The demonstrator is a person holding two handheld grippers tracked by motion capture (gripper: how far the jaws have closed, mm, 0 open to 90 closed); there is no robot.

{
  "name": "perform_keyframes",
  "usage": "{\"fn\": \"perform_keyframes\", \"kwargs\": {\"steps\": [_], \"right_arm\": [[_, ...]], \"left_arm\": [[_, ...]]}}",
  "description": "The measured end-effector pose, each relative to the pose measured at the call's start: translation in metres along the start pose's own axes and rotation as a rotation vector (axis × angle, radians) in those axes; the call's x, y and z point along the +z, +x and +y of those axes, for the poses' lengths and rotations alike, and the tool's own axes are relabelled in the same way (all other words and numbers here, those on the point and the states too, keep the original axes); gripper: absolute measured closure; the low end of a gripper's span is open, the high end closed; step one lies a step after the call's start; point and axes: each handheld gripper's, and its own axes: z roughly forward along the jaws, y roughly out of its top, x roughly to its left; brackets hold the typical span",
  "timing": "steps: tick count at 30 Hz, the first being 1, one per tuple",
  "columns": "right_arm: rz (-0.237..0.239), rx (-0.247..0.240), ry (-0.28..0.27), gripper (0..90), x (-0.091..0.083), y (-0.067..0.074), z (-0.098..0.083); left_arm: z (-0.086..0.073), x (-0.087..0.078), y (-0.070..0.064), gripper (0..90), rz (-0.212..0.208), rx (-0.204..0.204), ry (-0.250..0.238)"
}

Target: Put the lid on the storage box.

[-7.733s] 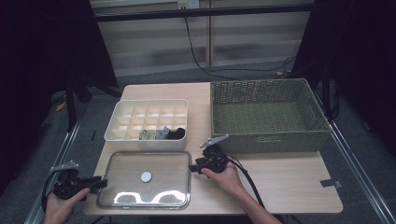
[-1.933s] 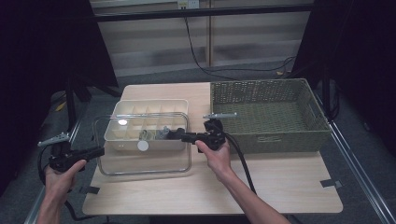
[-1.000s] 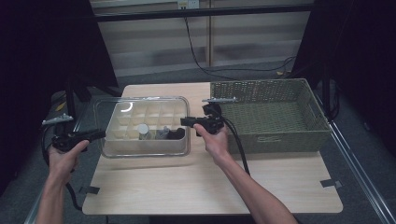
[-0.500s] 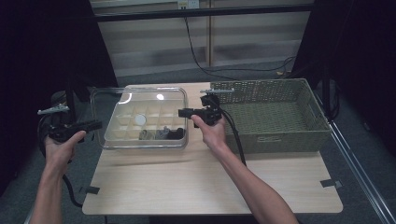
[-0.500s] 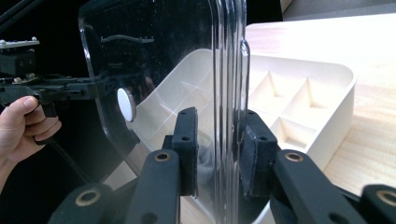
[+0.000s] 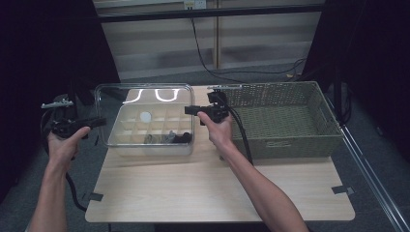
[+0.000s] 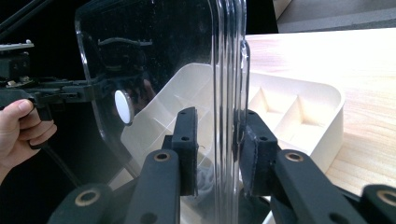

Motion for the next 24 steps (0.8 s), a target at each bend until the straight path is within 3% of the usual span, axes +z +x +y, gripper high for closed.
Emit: {"fn": "perform_keyframes", "kwargs": {"steps": [8,24], "right_arm": [[-0.023,-0.011,0.010,70.5,0.007,-0.002,0.005],[-0.069,-0.025,0.030,68.5,0.017,-0.005,0.005]], "left_arm": [[-0.002,0.011,0.009,65.5,-0.007,-0.038,0.014],[-0.001,0.029,0.018,62.0,0.007,-0.057,0.060]]}}
